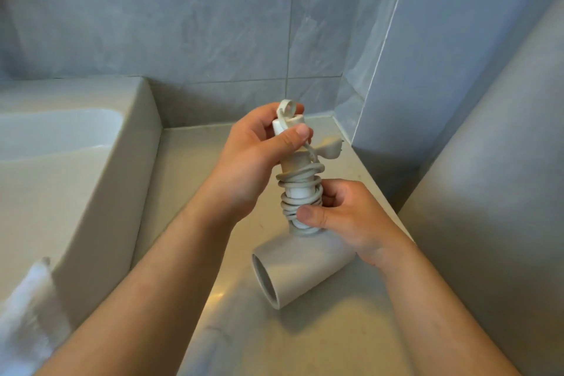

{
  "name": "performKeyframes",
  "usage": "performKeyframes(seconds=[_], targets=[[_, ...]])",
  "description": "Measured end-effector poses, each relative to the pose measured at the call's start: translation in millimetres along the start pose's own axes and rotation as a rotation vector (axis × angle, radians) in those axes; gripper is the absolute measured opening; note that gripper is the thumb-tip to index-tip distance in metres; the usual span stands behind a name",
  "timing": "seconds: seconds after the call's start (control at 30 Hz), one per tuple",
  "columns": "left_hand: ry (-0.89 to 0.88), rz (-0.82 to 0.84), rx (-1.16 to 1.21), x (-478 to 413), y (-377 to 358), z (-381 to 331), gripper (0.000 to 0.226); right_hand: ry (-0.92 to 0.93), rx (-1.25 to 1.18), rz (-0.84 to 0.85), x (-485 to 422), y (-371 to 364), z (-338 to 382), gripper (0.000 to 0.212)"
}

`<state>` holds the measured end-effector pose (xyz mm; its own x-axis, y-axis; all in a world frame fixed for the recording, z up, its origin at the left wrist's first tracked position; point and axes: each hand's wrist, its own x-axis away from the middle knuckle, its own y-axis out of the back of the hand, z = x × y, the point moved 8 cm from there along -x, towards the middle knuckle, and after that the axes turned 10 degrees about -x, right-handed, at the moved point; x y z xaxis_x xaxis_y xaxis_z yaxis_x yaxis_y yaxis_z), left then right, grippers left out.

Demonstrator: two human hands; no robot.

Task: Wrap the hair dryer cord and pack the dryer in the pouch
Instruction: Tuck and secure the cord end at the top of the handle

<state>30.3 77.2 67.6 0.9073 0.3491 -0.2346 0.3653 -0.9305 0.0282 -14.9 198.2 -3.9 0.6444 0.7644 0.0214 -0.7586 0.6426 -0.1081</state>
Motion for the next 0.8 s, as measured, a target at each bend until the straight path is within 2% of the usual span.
performKeyframes(seconds=[0.2,0.3,0.4,0.53,0.67,0.8], targets=[[0.131,-0.016,0.0,1.7,7.3,-53.1,0.035,-0.149,-0.01,-0.065,21.7,-17.8,57.1,0.026],[0.22,-0.062,-0.02,18.4,21.1,-80.2,0.051,-0.215,-0.052,-0.115,35.0,-33.7,92.0,0.019],[0.365,-0.145,-0.017,59.9,38.6,-96.6,0.063,-0.227,-0.095,-0.169,50.1,-53.1,127.2,0.016],[0.475,-0.226,-0.077,140.0,53.5,-121.8,0.061,-0.239,-0.164,-0.218,69.3,-77.5,158.1,0.008],[0.492,-0.348,-0.214,196.4,70.7,-155.2,0.073,-0.288,-0.289,-0.163,85.2,-119.5,170.9,0.017],[0.515,-0.589,-0.119,246.7,110.7,-175.5,0.066,-0.3,-0.376,-0.028,94.3,-180.2,171.6,0.015]])
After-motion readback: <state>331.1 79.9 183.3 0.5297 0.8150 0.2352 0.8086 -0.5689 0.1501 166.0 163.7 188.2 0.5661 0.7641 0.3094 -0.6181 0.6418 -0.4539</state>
